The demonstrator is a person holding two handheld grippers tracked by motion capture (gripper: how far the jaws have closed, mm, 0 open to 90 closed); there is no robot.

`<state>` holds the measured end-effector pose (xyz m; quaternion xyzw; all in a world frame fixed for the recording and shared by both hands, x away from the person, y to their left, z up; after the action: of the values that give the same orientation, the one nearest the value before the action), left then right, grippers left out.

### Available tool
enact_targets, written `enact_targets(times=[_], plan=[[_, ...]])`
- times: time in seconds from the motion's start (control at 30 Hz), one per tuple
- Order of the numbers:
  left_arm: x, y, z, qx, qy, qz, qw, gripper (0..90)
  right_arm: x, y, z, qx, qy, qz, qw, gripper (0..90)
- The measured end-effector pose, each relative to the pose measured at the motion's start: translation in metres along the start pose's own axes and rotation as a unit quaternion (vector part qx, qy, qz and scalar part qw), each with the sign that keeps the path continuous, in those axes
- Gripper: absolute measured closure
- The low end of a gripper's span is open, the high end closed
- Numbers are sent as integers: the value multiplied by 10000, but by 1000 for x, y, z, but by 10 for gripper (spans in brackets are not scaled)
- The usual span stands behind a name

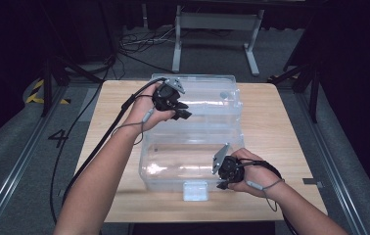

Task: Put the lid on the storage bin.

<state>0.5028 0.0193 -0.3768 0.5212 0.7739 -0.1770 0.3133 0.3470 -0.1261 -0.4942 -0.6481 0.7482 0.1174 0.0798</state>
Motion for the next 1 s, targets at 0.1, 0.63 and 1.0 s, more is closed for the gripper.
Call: enact_targets(times=[0.1,0.63,1.0], plan=[[1,0,-1,53,33,-88,9999,786,0,0,0,5,-4,-10,10000,811],[-1,-16,-9,274,64,-79,9996,831,0,-1,1,23,-4,-28,10000,813],[1,-32,-19,447,94,50,9989,842,0,0,1,30,17,-12,10000,813]])
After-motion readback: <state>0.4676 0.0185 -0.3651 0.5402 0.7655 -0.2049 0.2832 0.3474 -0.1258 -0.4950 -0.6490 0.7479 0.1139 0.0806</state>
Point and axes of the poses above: each handheld gripper's, and its own axes: z roughly forward along the jaws, x roughly out of its underside, y roughly to its left, the point moved 10 cm from there along z, roughly forward along the jaws, and after that the axes turned 2 degrees about -x, right-handed, at the moved point
